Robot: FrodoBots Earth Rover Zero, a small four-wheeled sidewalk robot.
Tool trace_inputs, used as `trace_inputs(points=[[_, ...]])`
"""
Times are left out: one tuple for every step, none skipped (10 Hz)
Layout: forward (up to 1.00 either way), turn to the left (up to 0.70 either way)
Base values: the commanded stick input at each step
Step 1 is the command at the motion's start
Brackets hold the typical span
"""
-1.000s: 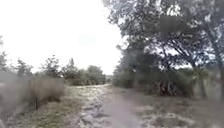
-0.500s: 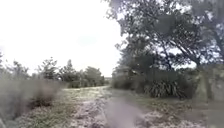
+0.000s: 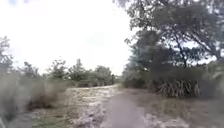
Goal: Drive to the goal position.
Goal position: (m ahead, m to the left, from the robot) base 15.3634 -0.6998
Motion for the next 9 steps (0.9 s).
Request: trace_inputs(points=[[0.7,0.0],[0.7,0.0],[0.7,0.0],[0.7,0.0],[0.7,0.0],[0.7,0.09],[0.7,0.31],[0.7,0.35],[0.7,0.34]])
